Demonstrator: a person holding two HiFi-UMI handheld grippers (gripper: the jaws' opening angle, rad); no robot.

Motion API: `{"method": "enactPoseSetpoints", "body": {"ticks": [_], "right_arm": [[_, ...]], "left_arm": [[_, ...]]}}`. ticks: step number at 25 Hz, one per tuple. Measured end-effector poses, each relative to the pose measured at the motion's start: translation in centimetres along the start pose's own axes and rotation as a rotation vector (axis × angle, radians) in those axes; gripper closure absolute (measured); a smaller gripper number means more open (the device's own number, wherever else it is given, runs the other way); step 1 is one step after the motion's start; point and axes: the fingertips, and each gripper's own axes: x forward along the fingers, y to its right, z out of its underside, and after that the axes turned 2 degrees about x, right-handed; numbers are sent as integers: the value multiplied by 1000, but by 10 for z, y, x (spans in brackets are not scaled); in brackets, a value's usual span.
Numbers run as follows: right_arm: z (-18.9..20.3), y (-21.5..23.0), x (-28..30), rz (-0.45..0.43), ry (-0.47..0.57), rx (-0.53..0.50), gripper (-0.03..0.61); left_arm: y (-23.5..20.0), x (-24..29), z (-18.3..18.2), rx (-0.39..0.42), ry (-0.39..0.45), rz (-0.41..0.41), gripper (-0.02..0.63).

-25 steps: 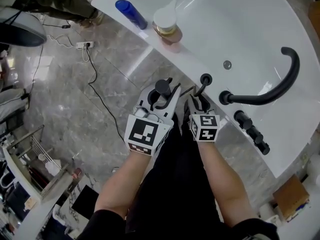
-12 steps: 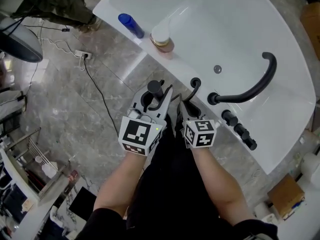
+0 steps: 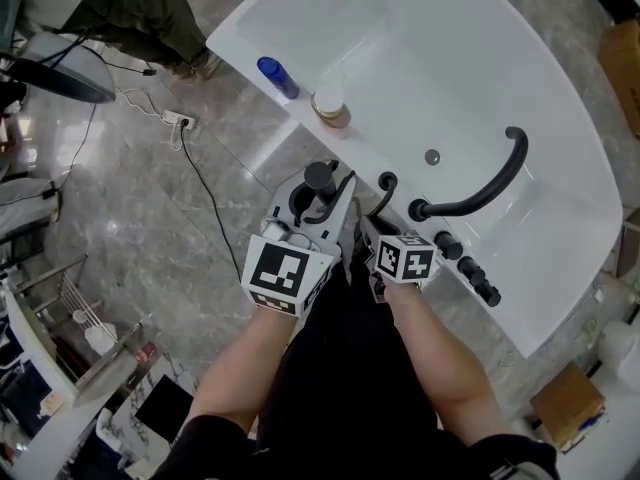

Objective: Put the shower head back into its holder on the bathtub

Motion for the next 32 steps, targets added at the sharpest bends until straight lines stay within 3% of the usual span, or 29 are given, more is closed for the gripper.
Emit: {"method": "enactPoseSetpoints", "body": {"ticks": [6, 14, 26, 32], "right_arm": [[-1, 5, -8, 35, -39, -31, 509], [-40, 17, -21, 114, -26, -129, 509], [-4, 37, -15, 134, -136, -27, 509], [-28, 33, -17, 153, -79, -41, 509]], "left_arm": [[3, -3, -12, 5, 3, -7, 505], [7, -7, -43, 22, 43, 0, 505], [3, -16, -59, 26, 71, -12, 505], [2, -20, -63, 35, 67, -19, 505]]}}
